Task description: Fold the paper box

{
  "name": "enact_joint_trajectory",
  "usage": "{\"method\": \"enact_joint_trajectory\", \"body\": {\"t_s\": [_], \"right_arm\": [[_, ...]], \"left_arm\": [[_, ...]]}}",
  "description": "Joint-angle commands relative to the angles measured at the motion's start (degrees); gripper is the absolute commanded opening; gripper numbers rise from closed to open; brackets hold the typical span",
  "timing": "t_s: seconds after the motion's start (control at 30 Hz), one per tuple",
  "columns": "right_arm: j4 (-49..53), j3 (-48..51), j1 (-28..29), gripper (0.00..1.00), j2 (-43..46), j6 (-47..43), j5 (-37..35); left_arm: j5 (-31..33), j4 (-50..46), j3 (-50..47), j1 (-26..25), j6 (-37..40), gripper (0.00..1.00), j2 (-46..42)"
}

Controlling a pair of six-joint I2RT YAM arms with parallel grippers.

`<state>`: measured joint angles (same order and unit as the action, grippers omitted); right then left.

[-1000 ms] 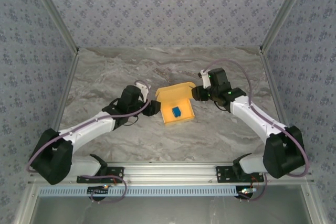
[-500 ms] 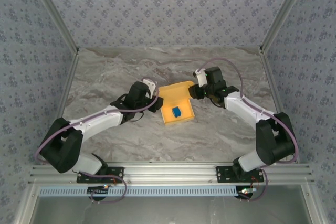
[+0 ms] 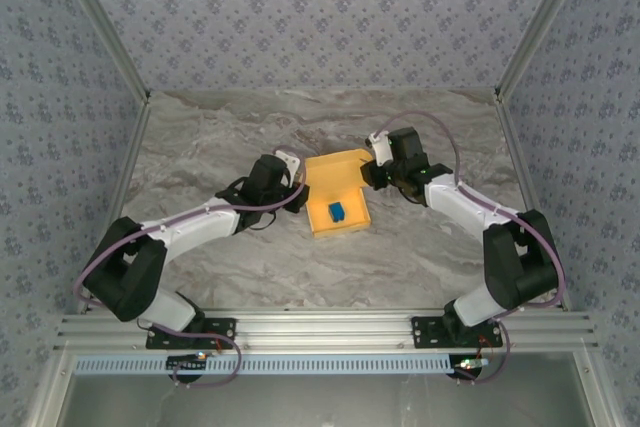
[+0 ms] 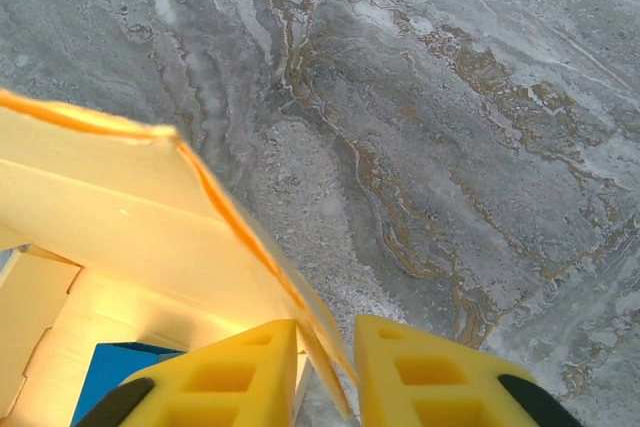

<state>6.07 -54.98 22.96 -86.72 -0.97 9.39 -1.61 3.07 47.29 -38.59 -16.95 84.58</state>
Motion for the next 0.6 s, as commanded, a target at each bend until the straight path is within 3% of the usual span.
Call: {"method": "enact_joint_trajectory", "body": {"t_s": [0.0, 0.3, 0.57], "right_arm": [[0.2, 0.5, 0.6, 0.19, -0.6, -0.2, -1.1], [1.3, 0.2, 3.2, 0.1, -0.3, 1.7, -6.6], [6.1, -2.9, 8.1, 0.04, -0.2, 11.9, -20.3]], "left_arm": [[1.1, 0.5, 2.6, -0.4, 1.1, 0.19, 0.4], [3.3, -0.3, 3.9, -0.4, 0.5, 0.07, 1.5], [9.1, -0.4, 4.9, -1.2, -1.5, 0.0, 1.9]]}}
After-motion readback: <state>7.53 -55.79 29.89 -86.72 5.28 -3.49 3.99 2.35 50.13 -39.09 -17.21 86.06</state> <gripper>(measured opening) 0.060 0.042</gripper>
